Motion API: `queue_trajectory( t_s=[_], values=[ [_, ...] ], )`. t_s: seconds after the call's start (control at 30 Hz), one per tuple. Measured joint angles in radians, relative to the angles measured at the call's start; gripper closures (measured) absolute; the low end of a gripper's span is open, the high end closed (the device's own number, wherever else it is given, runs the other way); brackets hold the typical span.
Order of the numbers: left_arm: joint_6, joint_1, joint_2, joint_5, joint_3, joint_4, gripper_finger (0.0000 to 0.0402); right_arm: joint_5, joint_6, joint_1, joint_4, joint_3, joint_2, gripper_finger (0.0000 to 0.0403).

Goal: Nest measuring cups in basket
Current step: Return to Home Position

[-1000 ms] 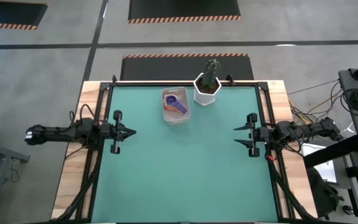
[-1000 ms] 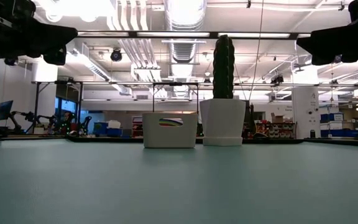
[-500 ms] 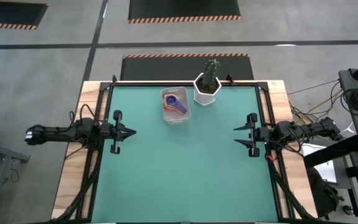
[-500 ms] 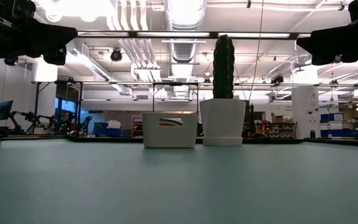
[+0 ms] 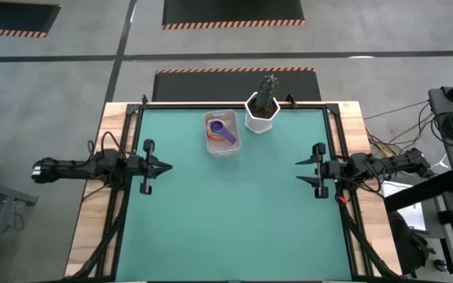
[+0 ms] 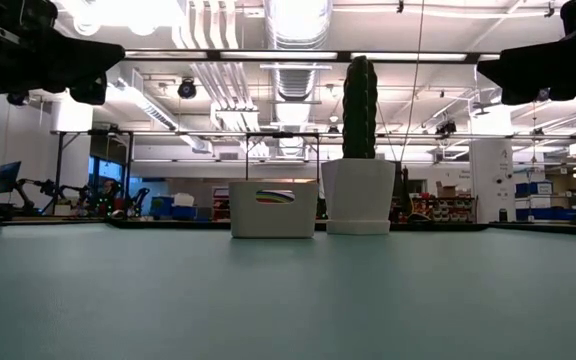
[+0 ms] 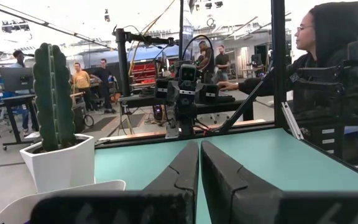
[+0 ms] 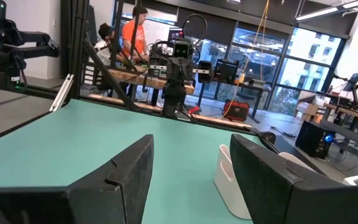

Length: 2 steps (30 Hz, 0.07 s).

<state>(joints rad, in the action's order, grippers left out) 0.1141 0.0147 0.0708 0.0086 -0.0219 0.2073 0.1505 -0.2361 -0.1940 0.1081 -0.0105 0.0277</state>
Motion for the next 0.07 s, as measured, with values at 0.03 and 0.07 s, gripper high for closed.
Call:
queue_trajectory(
  t_s=[0.03,0.07],
  values=[
    [0.000,0.000,0.000,0.000,0.000,0.000,0.0402,0.000,0.000,0.000,0.000,0.000,0.000,0.0202],
    [0.000,0.000,0.000,0.000,0.000,0.000,0.0402,0.000,0.000,0.000,0.000,0.000,0.000,0.0202]
  ],
)
